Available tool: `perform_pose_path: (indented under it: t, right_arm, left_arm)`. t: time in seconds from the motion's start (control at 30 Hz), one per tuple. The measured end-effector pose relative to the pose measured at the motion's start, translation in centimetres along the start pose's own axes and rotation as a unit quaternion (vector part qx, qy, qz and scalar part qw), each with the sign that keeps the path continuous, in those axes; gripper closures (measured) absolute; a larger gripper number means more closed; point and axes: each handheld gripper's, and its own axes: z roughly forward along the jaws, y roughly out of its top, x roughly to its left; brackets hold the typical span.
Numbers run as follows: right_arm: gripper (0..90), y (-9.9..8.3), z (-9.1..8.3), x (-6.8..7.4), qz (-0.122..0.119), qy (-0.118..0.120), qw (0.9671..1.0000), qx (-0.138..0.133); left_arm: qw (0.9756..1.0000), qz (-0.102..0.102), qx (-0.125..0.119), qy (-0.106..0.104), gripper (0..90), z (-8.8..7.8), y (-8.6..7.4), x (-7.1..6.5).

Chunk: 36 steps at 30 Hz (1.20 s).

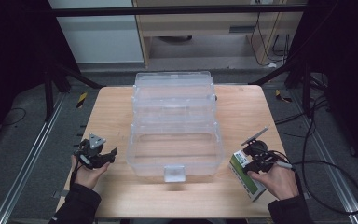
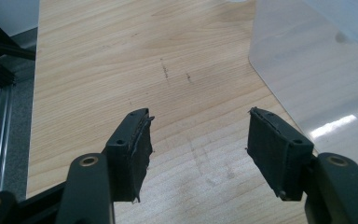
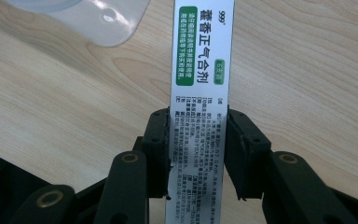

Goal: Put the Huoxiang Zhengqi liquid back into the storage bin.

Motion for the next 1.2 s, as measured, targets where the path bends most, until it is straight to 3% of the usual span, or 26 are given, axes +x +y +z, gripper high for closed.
perform_pose_path:
  t: [0.27, 0.5, 0.93, 1.2]
  right_arm:
    - [63.9, 0.5, 0.0, 0.1, -0.007, -0.003, 0.9998, 0.018]
    - [64.3, 0.6, -0.1, 0.1, -0.002, 0.001, 0.9999, 0.015]
    - [64.3, 0.5, -1.9, -0.7, 0.009, -0.003, 0.9997, -0.023]
    - [64.3, 0.9, -3.4, -1.0, 0.016, -0.016, 0.9977, -0.063]
  left_arm:
    - [1.0, -0.001, -0.001, 0.001, 39.0, -0.1, 0.0, 0.1]
    - [1.0, -0.001, -0.001, 0.001, 39.1, -0.1, 0.0, 0.1]
    - [1.0, 0.0, 0.001, 0.0, 39.0, 0.0, 0.0, 0.0]
    - [1.0, 0.0, 0.003, 0.0, 39.0, 0.1, -0.1, 0.1]
